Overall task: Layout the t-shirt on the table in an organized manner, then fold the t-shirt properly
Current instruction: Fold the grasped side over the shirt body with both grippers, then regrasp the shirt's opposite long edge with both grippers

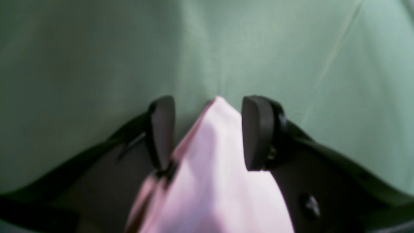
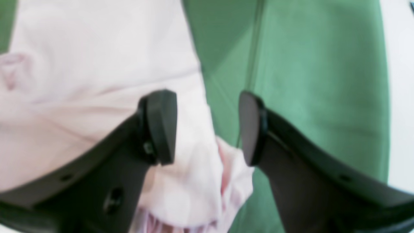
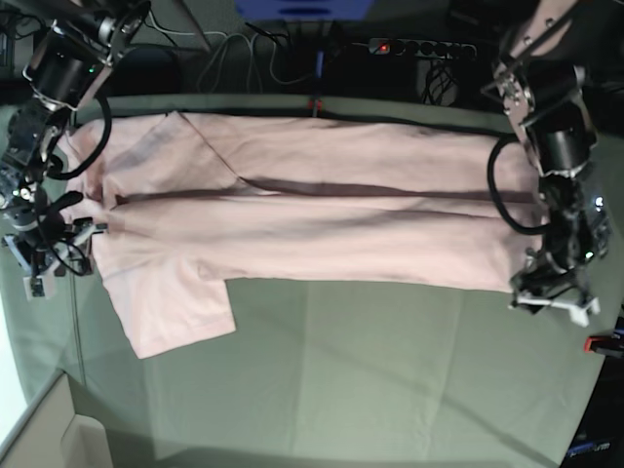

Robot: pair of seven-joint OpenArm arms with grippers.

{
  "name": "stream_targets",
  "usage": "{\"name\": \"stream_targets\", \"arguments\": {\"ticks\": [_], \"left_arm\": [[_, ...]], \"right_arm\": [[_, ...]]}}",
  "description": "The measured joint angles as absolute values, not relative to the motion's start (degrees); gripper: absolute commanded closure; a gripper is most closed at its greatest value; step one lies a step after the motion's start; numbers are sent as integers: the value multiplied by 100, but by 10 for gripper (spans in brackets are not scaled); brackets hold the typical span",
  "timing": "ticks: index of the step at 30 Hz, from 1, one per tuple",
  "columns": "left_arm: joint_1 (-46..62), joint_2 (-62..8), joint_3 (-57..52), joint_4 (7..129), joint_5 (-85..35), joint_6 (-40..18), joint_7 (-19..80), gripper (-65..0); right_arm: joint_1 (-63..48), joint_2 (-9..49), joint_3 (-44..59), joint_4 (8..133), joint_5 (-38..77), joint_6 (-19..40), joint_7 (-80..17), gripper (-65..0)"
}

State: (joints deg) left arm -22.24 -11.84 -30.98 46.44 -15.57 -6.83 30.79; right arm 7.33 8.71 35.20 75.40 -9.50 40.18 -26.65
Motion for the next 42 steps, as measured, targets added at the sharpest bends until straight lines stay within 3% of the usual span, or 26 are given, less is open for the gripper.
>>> {"name": "stream_targets", "arguments": {"ticks": [6,16,31,39,42], "left_arm": [[-2434,-1131,-2163,3435,-1103,-709,1479,-325],[-2303,-1240,-2051,3420,-1144,-751,1358,-325],[-2307,-1256,-2018,3393,-1094,-729,1354,-319],[-2211,-1302,-2051,3385,-1116,-731,1280,-12],[-2171,-1295,-2053,3430,-1170,-729,1267,-7]], "right_arm": [[738,840,3533,7537,-969,4023,-2895,-310],[891,849,3529,7500,-963,4023,-2880,-313],[1415,972,3509,6392,-985,4023,-2871,-314],[2086,1334,3474,4998,-969,4010,-2836,-314],[2137,1363,3459,4644,-982,4005,-2825,-315]]}}
